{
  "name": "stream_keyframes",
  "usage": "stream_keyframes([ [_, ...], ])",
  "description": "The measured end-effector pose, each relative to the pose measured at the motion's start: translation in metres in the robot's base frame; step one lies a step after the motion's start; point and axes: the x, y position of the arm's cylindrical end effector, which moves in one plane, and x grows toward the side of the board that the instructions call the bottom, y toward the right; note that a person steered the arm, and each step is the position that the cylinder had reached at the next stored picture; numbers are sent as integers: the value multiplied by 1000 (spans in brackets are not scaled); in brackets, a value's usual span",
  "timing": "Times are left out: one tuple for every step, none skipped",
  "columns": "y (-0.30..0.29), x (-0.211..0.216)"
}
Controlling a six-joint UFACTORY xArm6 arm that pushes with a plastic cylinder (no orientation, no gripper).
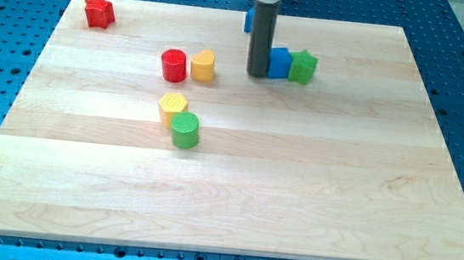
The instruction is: Move the green star and the blue cube vertically to each other
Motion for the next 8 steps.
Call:
stream_keyframes([
  [37, -28],
  [84, -46],
  [107, -40],
  [114, 1],
  [140, 16],
  [176, 13],
  [204, -23],
  [204, -25],
])
